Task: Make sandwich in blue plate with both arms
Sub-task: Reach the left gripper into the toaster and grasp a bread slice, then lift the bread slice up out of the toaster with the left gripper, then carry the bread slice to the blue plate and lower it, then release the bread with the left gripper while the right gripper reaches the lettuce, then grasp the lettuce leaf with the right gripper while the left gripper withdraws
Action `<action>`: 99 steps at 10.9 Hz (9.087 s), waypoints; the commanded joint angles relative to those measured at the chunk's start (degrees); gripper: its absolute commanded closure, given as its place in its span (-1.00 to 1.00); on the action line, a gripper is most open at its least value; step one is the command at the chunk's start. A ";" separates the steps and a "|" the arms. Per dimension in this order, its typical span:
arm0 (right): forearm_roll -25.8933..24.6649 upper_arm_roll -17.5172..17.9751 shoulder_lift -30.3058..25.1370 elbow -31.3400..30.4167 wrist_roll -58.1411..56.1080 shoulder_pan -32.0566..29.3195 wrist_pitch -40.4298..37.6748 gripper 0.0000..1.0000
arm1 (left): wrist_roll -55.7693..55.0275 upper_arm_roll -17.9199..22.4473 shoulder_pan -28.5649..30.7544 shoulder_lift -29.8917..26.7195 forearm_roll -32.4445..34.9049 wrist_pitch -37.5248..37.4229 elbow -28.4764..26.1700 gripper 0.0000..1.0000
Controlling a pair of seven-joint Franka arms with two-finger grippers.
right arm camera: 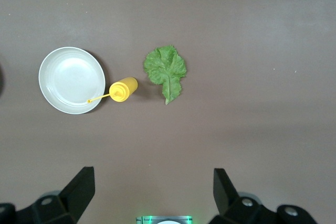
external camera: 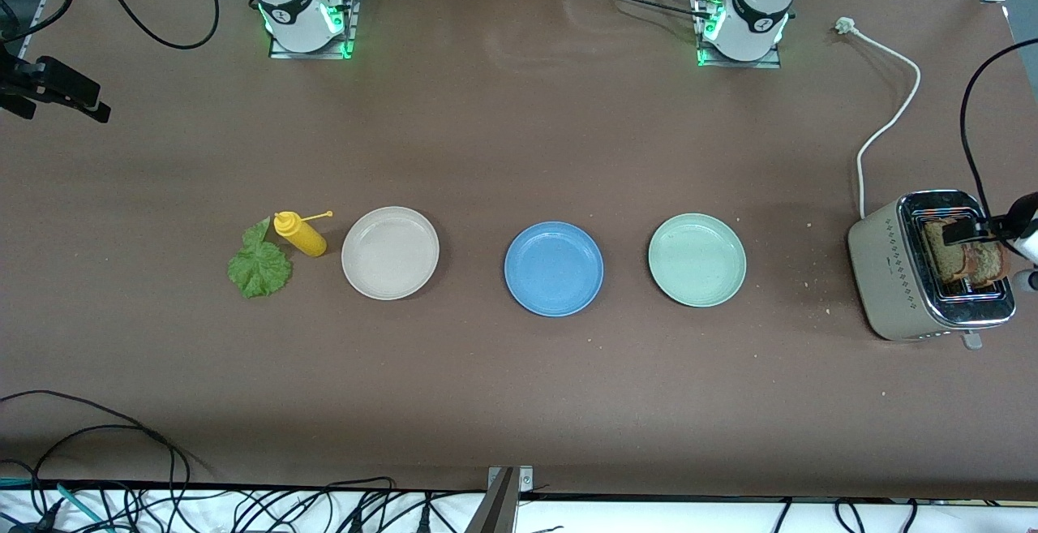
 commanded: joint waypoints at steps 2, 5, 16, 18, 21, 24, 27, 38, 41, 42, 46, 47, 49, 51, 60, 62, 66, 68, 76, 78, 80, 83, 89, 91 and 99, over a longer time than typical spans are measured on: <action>0.71 0.57 0.07 0.64 -0.13 -0.05 0.05 -1.00 | 1.06 -0.37 1.72 5.11 1.64 3.13 2.01 -1.00; 1.15 -1.01 0.16 0.64 -0.31 -0.49 -0.39 -1.00 | 1.06 -0.37 2.77 6.08 1.29 3.13 1.75 -1.00; 1.06 -0.40 -0.02 0.64 -0.22 -0.14 0.05 -1.00 | 2.81 -0.37 3.21 6.87 1.02 2.43 1.31 1.00; 1.15 -0.40 -0.02 0.64 -0.22 -0.14 0.05 -1.00 | 3.51 -0.55 3.13 6.26 1.02 0.52 1.74 1.00; 1.15 -0.40 -0.02 0.64 -0.22 -0.14 0.05 -1.00 | 3.87 -1.86 2.86 -1.18 -0.37 -9.40 2.27 1.00; 1.24 -0.40 0.07 0.64 -0.22 -0.14 0.14 -1.00 | 3.87 -5.20 2.78 -6.39 -0.82 -11.98 2.36 1.00; 1.24 -0.40 -0.02 0.64 -0.22 -0.14 0.05 -1.00 | 3.78 -8.36 2.69 -6.66 -1.87 -12.42 4.90 1.00; 1.32 -0.49 0.07 0.72 -0.22 -0.14 0.05 -1.00 | -4.75 -7.67 -16.10 5.80 -39.47 -0.42 3.33 1.00; 1.32 -0.49 0.07 0.64 -0.22 -0.14 0.05 -1.00 | -4.05 -7.67 -21.82 12.39 -48.07 8.21 3.42 1.00; 1.32 -0.49 0.07 0.64 -0.22 -0.14 0.05 -1.00 | -3.96 -7.67 -22.70 14.24 -51.59 9.36 3.50 1.00; 1.32 -0.57 0.07 0.64 -0.22 -0.14 0.05 -1.00 | -3.87 -7.58 -25.96 18.03 -53.82 10.87 3.94 1.00; 1.32 -0.57 0.07 0.64 -0.22 -0.14 0.05 -1.00 | -3.95 -7.58 -26.66 18.73 -53.82 10.87 3.94 1.00; 1.32 -0.57 0.07 0.64 -0.22 -0.14 0.05 -1.00 | -4.57 -7.58 -28.59 19.96 -53.91 14.97 4.21 1.00; 1.32 -0.66 0.07 0.64 -0.22 -0.23 -0.04 -1.00 | -4.57 -7.58 -30.27 22.16 -54.08 20.42 4.47 1.00; 1.41 -0.66 0.07 0.64 -0.13 -0.14 0.05 -1.00 | -3.52 -6.26 -30.45 25.24 -54.79 21.33 5.26 0.75; 1.41 -0.66 0.07 0.64 -0.13 -0.14 0.05 -1.00 | -3.52 -6.17 -30.36 25.24 -54.18 24.56 5.00 -0.99; 1.41 -0.66 0.07 0.64 -0.13 -0.14 0.05 -1.00 | -3.52 -0.66 -28.34 24.80 -54.78 24.49 4.91 -1.00; 1.41 -0.58 0.07 0.64 -0.13 -0.14 0.05 -1.00 | -3.69 0.68 -27.38 24.72 -54.70 24.14 4.82 -1.00; 0.45 -0.75 14.20 0.37 -0.83 -0.40 5.57 -1.00 | -4.13 -3.60 -12.91 15.86 -43.86 3.77 4.82 -1.00; 0.09 -0.66 19.37 0.11 -0.84 -0.31 10.22 -1.00 | -4.48 -8.71 -7.96 10.50 -28.32 -0.44 4.47 -1.00; 0.09 -0.66 25.09 -0.24 -0.84 -0.31 14.53 -1.00 | -4.57 -8.29 -7.86 6.19 -22.12 -5.89 4.56 -1.00; -0.26 -0.75 31.00 -4.36 -0.84 -0.31 23.50 -1.00 | -4.57 -8.20 -8.74 -2.67 -11.48 -9.42 0.45 -1.00; -0.26 -0.75 37.50 -9.91 0.04 0.56 28.61 -0.96 | -12.37 -4.42 -14.36 -19.92 -6.01 -15.76 -6.86 -1.00; -0.17 -0.75 38.56 -10.26 0.13 0.48 29.41 -0.59 | -14.67 -4.42 -14.36 -22.65 -6.01 -16.46 -7.83 -1.00; -0.17 -0.75 39.80 -7.37 -0.31 0.83 28.36 1.00 | -16.44 -4.42 -11.82 -21.78 -8.03 -18.84 -5.47 -1.00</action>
